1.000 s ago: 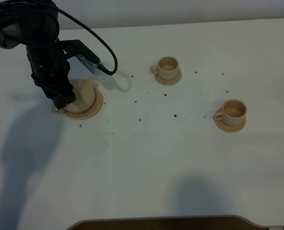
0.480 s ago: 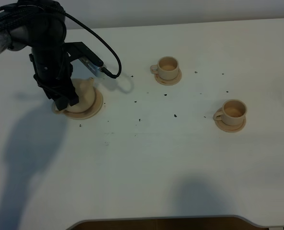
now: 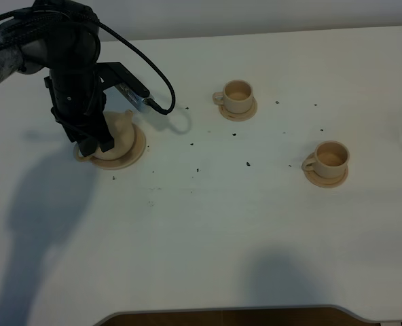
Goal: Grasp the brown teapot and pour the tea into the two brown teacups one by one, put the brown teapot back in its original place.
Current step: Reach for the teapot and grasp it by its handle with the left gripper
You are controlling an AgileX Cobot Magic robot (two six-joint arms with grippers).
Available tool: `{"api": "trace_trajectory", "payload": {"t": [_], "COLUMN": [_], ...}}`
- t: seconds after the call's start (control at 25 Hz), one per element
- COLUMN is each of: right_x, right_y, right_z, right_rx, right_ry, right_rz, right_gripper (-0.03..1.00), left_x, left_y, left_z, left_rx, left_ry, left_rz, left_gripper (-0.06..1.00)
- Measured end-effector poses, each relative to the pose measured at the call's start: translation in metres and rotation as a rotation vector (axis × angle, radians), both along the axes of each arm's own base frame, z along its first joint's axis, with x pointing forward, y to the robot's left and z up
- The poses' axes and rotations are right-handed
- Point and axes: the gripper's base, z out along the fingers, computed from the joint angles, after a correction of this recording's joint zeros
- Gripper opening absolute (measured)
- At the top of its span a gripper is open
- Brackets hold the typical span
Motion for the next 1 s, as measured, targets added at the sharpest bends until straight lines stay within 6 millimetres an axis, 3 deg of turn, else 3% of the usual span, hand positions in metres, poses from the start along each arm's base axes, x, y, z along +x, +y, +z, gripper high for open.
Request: {"api": "trace_trajectory", "payload": {"t": [1.0], "right_x": [0.0000], "right_y": [0.0000], "right_z": [0.0000], "right_rx": [0.000], "right_ry": [0.000], "right_rz": [0.000], "right_gripper": [0.38], "left_x": [0.0002], "left_y": [0.0003], "left_z": [-0.0015], "left_rx": [0.007], "left_ry": [-0.003], "left_rz": [0.025], "left_gripper": [0.12]}}
